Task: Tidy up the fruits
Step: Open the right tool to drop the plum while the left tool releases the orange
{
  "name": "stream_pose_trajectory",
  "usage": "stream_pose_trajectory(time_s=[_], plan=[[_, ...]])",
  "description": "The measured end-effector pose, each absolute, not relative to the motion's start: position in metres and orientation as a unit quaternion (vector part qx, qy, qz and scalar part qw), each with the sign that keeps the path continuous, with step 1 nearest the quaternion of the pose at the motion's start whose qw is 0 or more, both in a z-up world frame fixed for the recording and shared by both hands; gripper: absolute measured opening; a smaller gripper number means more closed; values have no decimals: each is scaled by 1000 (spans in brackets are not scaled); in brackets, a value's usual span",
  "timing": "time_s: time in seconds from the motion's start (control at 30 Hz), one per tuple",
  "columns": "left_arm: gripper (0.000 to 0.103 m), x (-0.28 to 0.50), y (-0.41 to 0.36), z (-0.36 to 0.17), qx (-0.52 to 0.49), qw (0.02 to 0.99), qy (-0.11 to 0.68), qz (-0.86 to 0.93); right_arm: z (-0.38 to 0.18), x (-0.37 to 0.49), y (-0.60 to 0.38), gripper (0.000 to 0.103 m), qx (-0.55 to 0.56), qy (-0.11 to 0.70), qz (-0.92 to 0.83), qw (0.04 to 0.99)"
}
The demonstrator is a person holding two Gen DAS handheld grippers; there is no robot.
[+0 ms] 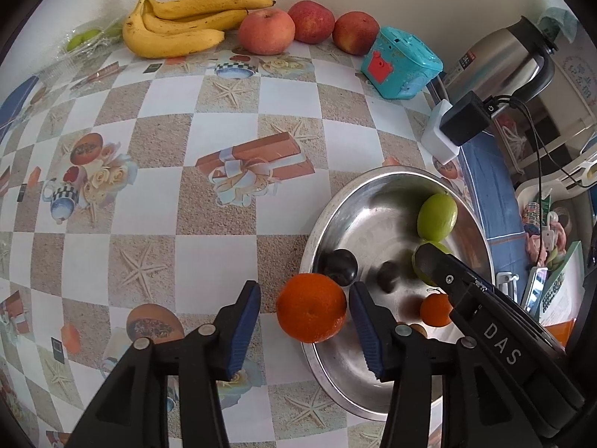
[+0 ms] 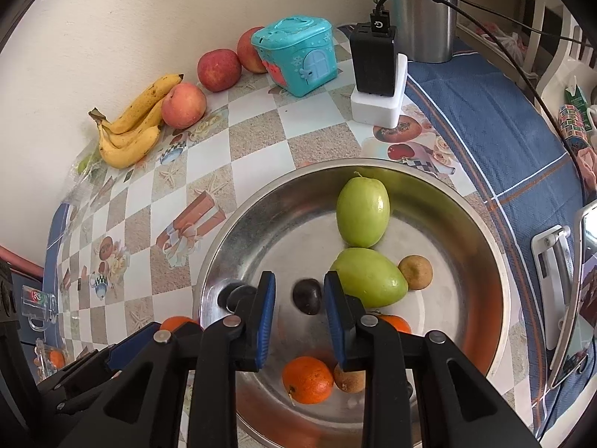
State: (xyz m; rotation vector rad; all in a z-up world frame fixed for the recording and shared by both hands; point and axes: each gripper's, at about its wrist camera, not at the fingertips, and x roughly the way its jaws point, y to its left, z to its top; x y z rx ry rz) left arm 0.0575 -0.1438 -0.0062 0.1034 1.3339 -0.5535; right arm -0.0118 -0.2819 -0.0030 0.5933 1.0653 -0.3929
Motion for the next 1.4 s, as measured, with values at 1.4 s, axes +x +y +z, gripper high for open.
stream_pose_trajectory(time_s=[1.4], plan=[[49, 101, -80, 4, -17, 789, 591, -167, -2, -6, -269, 28, 264, 504, -176, 804]])
